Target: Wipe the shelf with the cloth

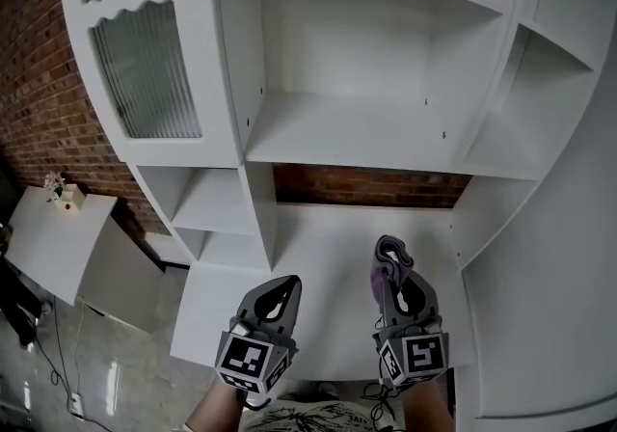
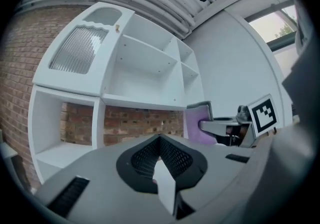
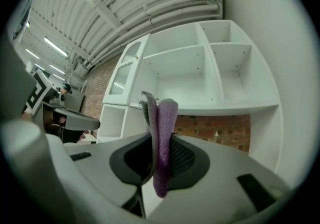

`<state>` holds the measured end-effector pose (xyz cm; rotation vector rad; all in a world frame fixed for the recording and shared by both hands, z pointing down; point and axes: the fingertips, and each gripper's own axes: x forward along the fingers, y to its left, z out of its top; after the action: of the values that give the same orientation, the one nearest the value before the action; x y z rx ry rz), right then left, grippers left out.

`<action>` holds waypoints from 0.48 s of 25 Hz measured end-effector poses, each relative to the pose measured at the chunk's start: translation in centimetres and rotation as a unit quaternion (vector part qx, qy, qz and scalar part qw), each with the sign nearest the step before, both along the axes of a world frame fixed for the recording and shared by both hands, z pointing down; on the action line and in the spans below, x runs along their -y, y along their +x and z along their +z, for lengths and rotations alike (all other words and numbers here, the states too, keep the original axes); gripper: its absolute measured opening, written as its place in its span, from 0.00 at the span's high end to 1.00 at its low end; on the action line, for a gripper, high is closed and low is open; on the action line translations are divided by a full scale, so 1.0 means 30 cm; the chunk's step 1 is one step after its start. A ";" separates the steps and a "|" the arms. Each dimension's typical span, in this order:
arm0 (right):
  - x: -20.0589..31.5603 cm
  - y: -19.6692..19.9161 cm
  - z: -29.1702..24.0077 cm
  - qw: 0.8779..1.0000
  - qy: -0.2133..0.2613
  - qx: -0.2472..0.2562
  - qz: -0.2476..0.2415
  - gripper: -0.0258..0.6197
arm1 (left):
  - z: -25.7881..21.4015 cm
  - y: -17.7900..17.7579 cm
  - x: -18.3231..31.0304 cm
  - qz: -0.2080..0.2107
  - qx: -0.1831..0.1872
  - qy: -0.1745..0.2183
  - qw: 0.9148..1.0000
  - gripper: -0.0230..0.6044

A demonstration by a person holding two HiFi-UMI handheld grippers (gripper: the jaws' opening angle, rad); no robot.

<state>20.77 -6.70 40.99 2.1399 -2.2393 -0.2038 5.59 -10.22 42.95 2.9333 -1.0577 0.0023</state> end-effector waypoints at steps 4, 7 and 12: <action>-0.047 -0.015 0.086 0.999 -0.019 0.025 0.004 0.86 | 0.048 0.008 -0.027 0.008 0.006 -0.014 1.000 0.94; -0.061 -0.027 0.114 0.999 -0.029 0.020 0.006 0.86 | 0.043 0.006 -0.033 0.010 0.006 -0.010 1.000 0.94; -0.068 -0.035 0.120 0.999 -0.037 0.010 0.003 0.86 | 0.019 -0.012 -0.032 0.010 0.002 -0.003 1.000 0.94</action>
<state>19.72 -4.66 44.59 2.1204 -2.2134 -0.0990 5.22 -9.25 43.53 2.9389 -1.0272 0.0131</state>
